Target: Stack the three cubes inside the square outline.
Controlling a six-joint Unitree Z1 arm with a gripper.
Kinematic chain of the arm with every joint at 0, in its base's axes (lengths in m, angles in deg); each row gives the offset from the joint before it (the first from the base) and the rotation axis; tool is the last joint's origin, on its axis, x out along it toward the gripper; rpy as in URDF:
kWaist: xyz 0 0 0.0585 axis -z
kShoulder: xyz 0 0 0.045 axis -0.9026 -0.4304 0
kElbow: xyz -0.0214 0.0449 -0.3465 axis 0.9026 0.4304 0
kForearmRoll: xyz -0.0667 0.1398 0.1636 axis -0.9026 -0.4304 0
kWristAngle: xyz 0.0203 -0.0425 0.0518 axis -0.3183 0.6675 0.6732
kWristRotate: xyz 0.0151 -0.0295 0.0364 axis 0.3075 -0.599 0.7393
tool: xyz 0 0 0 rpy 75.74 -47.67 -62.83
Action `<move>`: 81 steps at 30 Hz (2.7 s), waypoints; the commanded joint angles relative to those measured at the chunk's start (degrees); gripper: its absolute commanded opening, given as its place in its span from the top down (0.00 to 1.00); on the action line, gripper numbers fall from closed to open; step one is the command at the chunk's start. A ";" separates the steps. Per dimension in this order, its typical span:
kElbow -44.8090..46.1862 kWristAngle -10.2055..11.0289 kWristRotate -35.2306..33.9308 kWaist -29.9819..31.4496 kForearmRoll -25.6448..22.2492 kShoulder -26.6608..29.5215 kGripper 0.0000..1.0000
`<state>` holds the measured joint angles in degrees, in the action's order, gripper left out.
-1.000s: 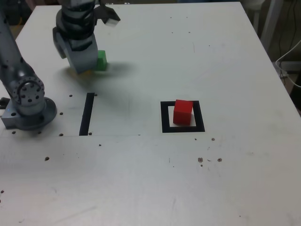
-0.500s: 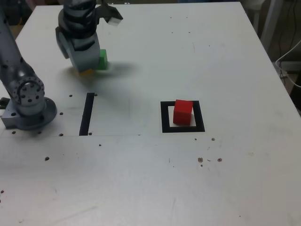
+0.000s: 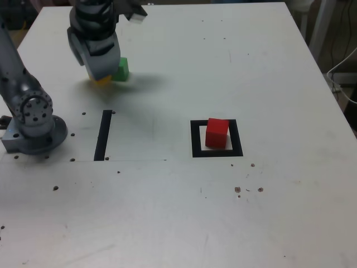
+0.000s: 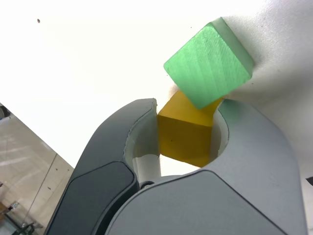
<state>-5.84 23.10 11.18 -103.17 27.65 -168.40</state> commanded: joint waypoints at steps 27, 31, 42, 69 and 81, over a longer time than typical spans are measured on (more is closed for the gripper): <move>-18.98 -1.65 -2.39 12.70 -20.37 1.91 0.61; -22.30 -1.61 -4.35 14.31 -24.03 1.16 0.61; -29.39 0.29 -24.29 22.69 -33.30 -1.79 0.61; -40.51 -7.85 -70.67 34.91 -40.56 -8.95 0.62; -48.03 -10.70 -83.39 39.92 -42.41 -14.57 0.62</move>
<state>-53.06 12.84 -71.63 -63.76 -14.63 -182.48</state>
